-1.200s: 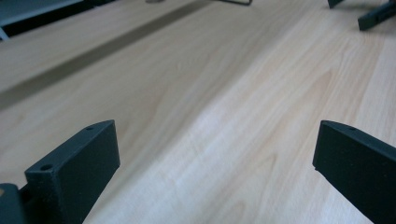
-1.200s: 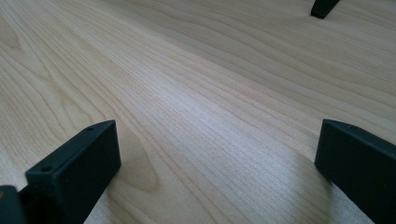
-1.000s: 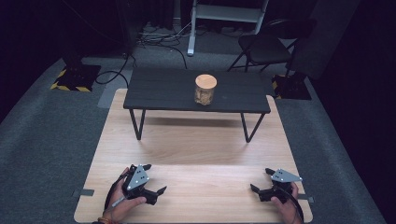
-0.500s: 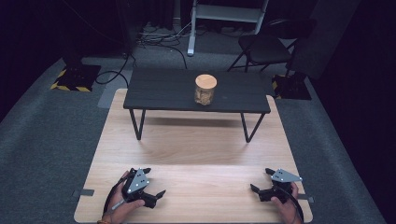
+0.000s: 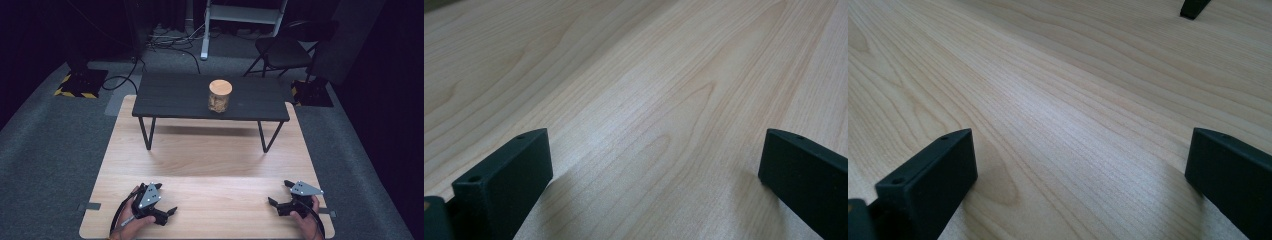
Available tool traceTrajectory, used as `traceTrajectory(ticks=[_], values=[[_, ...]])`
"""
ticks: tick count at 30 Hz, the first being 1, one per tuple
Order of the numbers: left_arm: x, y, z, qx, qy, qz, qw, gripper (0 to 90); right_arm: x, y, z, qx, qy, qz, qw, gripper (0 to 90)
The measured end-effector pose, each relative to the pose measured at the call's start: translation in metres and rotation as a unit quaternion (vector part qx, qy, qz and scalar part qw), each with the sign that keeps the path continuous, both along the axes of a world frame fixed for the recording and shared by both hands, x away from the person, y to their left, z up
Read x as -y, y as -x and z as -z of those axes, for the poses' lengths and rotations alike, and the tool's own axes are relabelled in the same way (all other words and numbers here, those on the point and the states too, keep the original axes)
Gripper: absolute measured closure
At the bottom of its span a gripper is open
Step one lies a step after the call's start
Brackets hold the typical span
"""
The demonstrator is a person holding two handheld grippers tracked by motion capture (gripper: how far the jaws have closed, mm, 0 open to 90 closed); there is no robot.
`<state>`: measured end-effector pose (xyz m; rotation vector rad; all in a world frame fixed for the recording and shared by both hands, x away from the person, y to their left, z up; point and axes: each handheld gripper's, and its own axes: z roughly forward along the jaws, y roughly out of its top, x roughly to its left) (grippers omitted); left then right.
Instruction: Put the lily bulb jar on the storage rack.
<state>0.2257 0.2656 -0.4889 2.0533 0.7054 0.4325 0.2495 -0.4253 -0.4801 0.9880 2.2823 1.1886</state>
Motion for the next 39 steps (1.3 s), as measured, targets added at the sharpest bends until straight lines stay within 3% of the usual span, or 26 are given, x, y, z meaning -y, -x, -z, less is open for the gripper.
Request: traceTrajectory(ticks=[8,39], values=[[-0.0001,-0.0023,-0.0014,-0.017,0.004,-0.011,0.9998,0.7,0.0002,-0.0003,0.0,0.0,0.0,-0.001,1.0,0.0],[-0.0029,-0.0045,-0.0006,-0.021,0.012,-0.011,0.9997,0.6,0.0004,-0.0004,0.0001,0.0,0.0,-0.002,1.0,0.0]])
